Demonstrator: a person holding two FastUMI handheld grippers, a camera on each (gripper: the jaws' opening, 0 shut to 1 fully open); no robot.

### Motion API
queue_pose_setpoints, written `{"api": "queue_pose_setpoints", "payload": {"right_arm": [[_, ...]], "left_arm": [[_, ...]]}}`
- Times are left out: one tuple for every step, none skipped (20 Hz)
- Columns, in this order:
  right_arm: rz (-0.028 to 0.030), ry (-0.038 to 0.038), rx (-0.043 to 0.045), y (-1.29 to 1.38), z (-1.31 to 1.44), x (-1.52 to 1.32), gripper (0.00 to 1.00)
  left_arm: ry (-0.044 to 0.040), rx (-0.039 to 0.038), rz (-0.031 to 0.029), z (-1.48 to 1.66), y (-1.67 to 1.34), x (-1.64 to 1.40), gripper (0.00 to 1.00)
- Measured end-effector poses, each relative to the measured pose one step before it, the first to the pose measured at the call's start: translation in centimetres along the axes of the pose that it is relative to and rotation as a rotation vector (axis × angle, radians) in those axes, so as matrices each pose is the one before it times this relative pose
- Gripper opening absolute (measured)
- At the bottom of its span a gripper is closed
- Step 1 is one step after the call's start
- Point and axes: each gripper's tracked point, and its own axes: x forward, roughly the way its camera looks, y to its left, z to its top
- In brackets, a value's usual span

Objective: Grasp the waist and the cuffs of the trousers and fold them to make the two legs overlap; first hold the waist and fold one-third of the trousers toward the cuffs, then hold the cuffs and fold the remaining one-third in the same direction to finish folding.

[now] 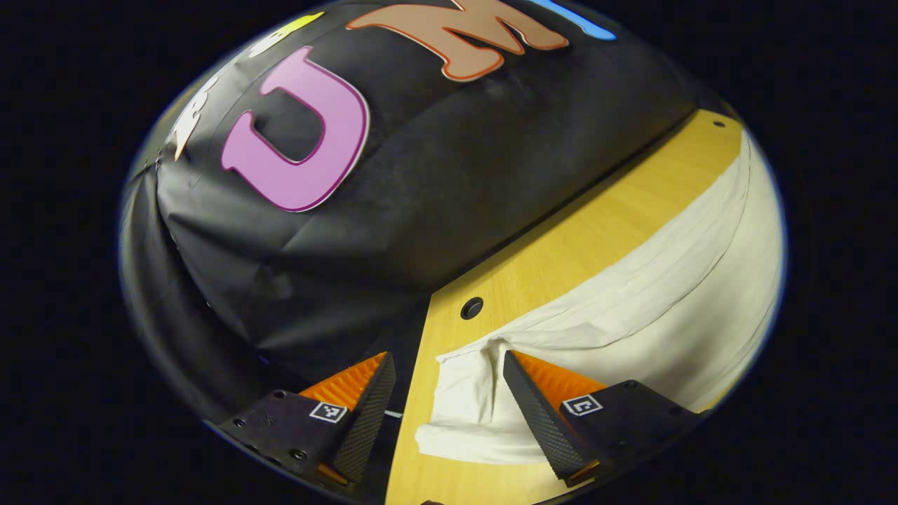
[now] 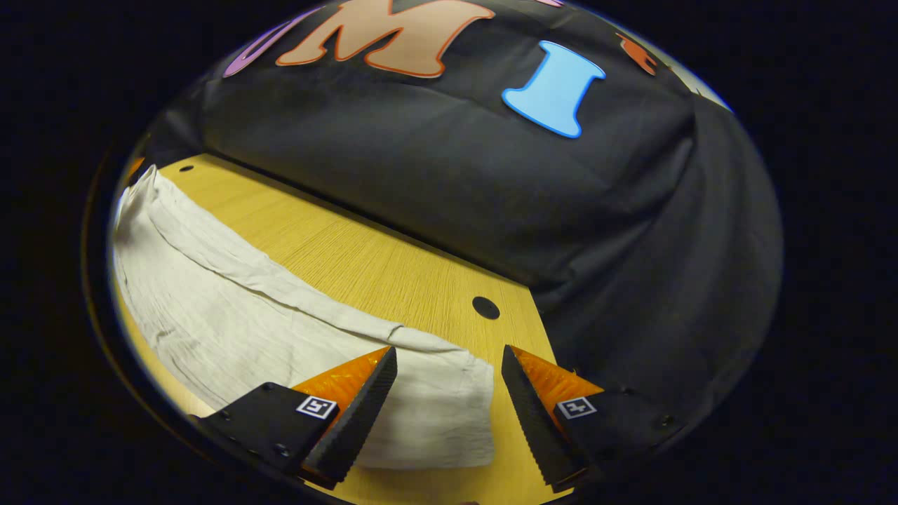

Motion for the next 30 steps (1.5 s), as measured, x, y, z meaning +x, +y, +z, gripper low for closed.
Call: {"api": "queue_pose_setpoints", "payload": {"right_arm": [[0.00696,0.01438,0.03685,0.032,-0.534,-0.566,0.98],[0.01169,0.01424,0.04021,-0.010,-0.472,-0.326,0.98],[0.02126,0.01622,0.04345,0.342,-0.522,-0.259,0.98],[0.01022,0.01268,0.03555,-0.086,-0.621,-0.245,1.00],[-0.00331,0.01043,0.02520,-0.486,-0.458,-0.420,0.98],[-0.00835,0.00759,0.02340,-0.470,-0.458,-0.497,0.98],[-0.00877,0.00734,0.02852,-0.453,-0.468,-0.320,0.98],[-0.00388,0.01482,0.03382,0.196,-0.580,0.010,0.98],[-0.00112,0.01549,0.03148,0.003,-0.546,-0.029,1.00],[-0.00856,0.01324,0.01744,-0.427,-0.425,-0.078,0.98],[-0.00763,0.01074,0.01210,-0.500,-0.271,-0.136,0.98],[-0.00655,0.00688,0.01363,-0.464,-0.130,-0.190,0.99],[-0.00407,0.01045,0.01825,-0.230,-0.200,-0.045,0.99],[-0.00416,0.01476,0.02480,-0.258,-0.384,0.116,0.99],[-0.00818,0.01948,0.03089,-0.025,-0.539,0.175,0.98],[-0.00377,0.01956,0.04331,-0.078,-0.522,0.226,1.00],[-0.00215,0.02603,0.05263,-0.044,-0.601,0.284,1.00],[-0.00315,0.02275,0.05861,-0.249,-0.581,0.511,0.98],[-0.00192,0.02113,0.06029,-0.102,-0.352,0.350,0.98],[-0.00377,0.02033,0.05828,-0.156,-0.305,0.316,1.00],[-0.00410,0.02154,0.05208,-0.139,-0.263,0.425,0.99],[0.00078,0.01721,0.04382,-0.241,-0.374,0.389,0.97],[-0.00060,-0.00143,0.02347,-0.105,0.384,0.035,0.97],[0.00232,-0.01361,0.00633,-0.075,0.225,0.440,0.97],[0.00211,0.00579,-0.00123,0.051,-0.038,-0.029,0.92],[-0.00113,-0.00868,-0.00354,-0.089,0.153,0.431,0.90],[-0.00017,0.01496,-0.00138,0.009,-0.317,0.016,0.85],[-0.00001,-0.00978,-0.00767,-0.156,0.236,0.061,0.79],[0.00976,0.02364,-0.00564,-0.032,-0.325,0.000,0.67],[0.01683,-0.00905,-0.00852,0.172,0.417,-0.210,0.60]], "left_arm": [[-0.02355,-0.04022,-0.01112,0.596,-0.045,-0.427,0.95],[-0.02075,-0.03214,-0.01111,0.675,0.030,-0.226,0.95],[-0.01588,-0.02822,-0.00885,0.621,0.187,-0.249,0.94],[-0.02492,-0.02638,-0.00109,0.954,0.209,-0.450,0.95],[-0.02905,-0.02117,-0.00364,0.614,-0.179,-0.438,0.95],[-0.02405,-0.01895,-0.00146,0.655,-0.031,-0.439,0.95],[-0.02287,-0.01374,-0.00289,0.385,0.051,-0.355,0.95],[-0.01343,-0.00933,-0.00114,0.385,0.117,-0.267,0.95],[-0.00506,-0.00919,-0.00281,0.166,0.008,-0.242,0.95],[-0.00132,-0.01172,0.00020,0.239,0.058,-0.283,0.95],[-0.01254,-0.01509,-0.00483,0.463,-0.024,-0.117,0.95],[-0.01127,-0.01843,-0.00434,0.433,0.131,-0.185,0.95],[-0.01091,-0.01646,-0.00531,0.431,-0.030,-0.166,0.95],[-0.00651,-0.00867,0.00323,0.344,0.100,-0.188,0.95],[-0.00526,-0.00315,-0.00173,0.249,-0.080,-0.035,0.95],[0.00319,0.00181,0.00162,0.004,-0.112,-0.005,0.95],[0.00278,0.00210,-0.00548,0.119,-0.134,0.036,0.95],[0.00461,0.00273,-0.00152,0.048,-0.116,-0.012,0.96],[0.00919,0.00469,-0.00226,-0.048,-0.101,0.035,0.96],[0.00458,0.00486,0.00027,0.053,-0.072,0.037,0.95],[0.00684,0.00347,0.00016,-0.018,-0.165,0.036,0.95],[0.00443,0.00168,-0.00086,-0.045,-0.178,0.093,0.95],[0.00112,0.00331,0.00195,-0.023,-0.318,-0.092,0.95],[0.00356,0.00322,0.00385,0.038,-0.184,-0.071,0.96],[0.00226,-0.00160,0.00004,-0.147,-0.369,0.060,0.95],[0.00315,-0.00367,-0.00129,-0.043,-0.430,-0.005,0.95],[0.00792,-0.00364,0.00318,-0.149,-0.271,0.067,0.95],[0.00857,-0.00385,0.00296,-0.080,-0.245,-0.003,0.95],[0.00549,-0.00488,0.00247,-0.067,-0.372,0.076,0.95],[0.00336,-0.00386,0.00089,0.001,-0.355,0.014,0.95]]}}
